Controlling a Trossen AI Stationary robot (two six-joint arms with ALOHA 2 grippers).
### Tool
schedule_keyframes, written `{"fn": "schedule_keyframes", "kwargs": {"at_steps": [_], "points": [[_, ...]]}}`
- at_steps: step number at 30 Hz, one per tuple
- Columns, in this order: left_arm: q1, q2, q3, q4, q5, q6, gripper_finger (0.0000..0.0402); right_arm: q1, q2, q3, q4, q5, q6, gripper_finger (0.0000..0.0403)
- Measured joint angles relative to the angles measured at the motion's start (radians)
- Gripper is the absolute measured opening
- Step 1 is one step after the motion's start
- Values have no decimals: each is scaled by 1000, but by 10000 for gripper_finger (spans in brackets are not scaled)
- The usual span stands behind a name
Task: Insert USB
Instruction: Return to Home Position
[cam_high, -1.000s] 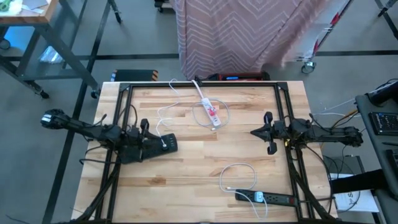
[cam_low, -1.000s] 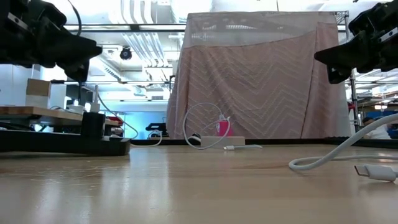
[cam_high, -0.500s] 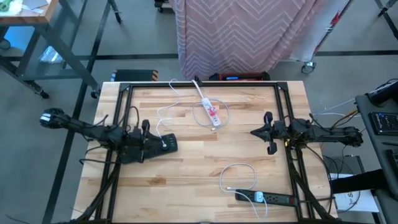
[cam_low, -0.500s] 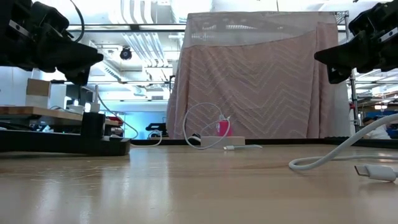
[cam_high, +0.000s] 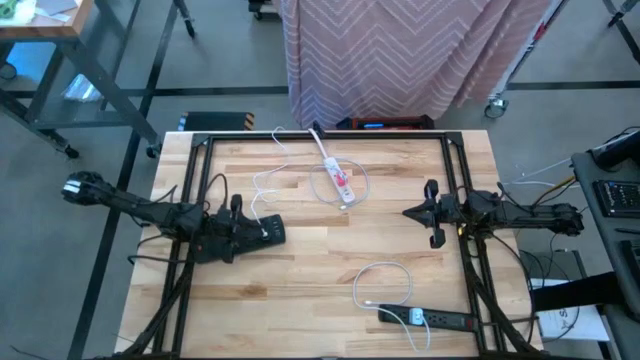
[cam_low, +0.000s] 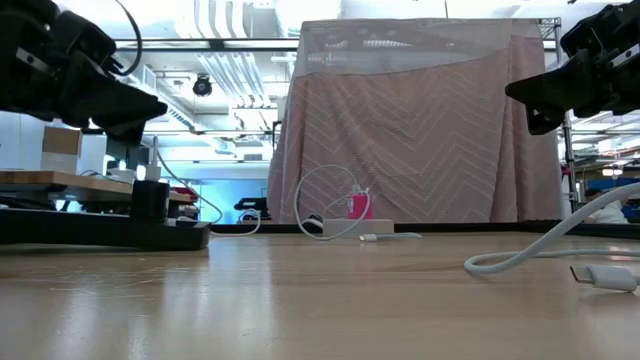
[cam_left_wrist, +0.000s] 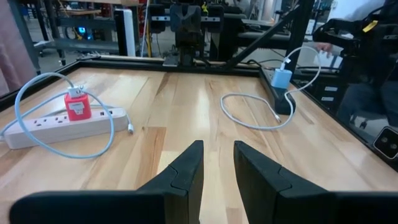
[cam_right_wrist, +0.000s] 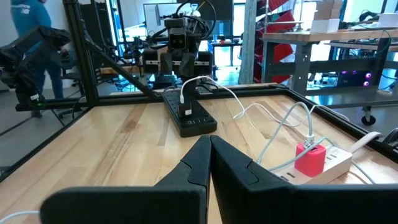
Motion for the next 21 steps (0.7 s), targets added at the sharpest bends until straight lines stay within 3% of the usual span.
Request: {"fn": "schedule_keyframes", "kwargs": {"at_steps": [21], "points": [[0, 55, 0, 0, 0, 0, 75, 0, 0, 0, 0, 0, 0, 0]]}}
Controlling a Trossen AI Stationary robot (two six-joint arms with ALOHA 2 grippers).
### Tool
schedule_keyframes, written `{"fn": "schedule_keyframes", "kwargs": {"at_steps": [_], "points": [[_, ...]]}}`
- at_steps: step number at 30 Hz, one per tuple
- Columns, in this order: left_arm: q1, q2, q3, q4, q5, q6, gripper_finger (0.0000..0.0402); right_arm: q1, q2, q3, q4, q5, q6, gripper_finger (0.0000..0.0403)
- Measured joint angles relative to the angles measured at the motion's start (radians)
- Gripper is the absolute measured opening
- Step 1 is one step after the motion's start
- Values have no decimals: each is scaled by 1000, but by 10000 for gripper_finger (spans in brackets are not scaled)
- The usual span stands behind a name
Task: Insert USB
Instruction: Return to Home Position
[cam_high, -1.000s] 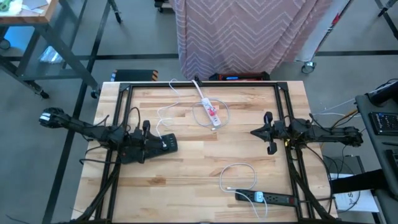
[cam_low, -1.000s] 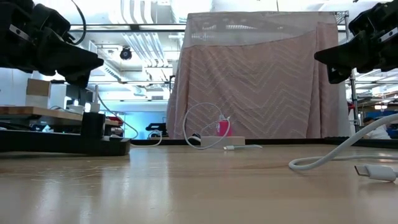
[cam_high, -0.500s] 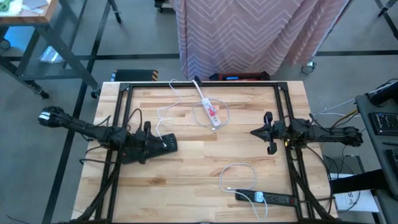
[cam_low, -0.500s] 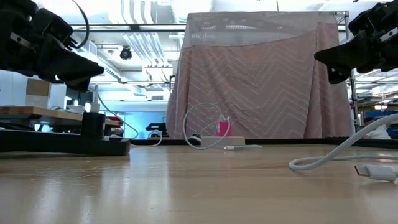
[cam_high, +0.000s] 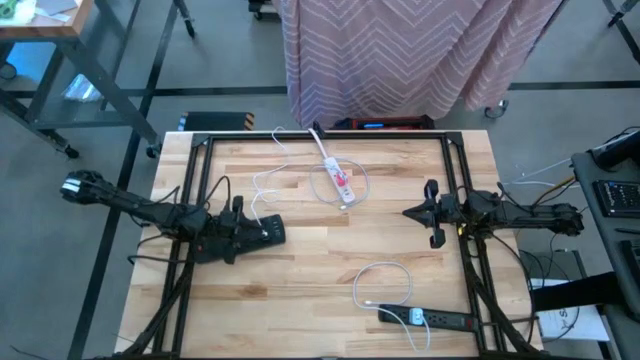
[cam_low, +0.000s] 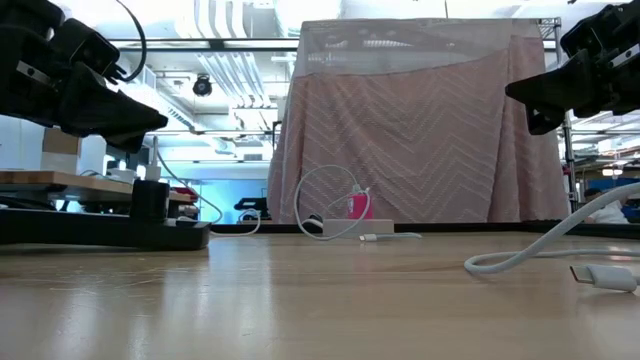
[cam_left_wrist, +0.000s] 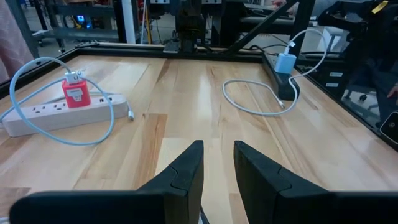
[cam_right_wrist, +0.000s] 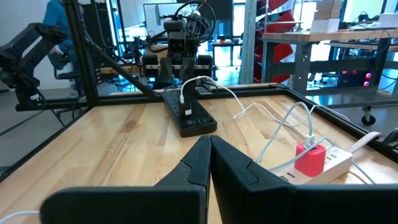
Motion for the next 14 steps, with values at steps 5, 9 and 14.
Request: {"fn": "schedule_keyframes", "kwargs": {"at_steps": [5, 9, 14], "points": [[0, 11, 0, 0, 0, 0, 75, 0, 0, 0, 0, 0, 0, 0], [0, 17, 0, 0, 0, 0, 75, 0, 0, 0, 0, 0, 0, 0], [0, 26, 0, 0, 0, 0, 75, 0, 0, 0, 1, 0, 0, 0]]}}
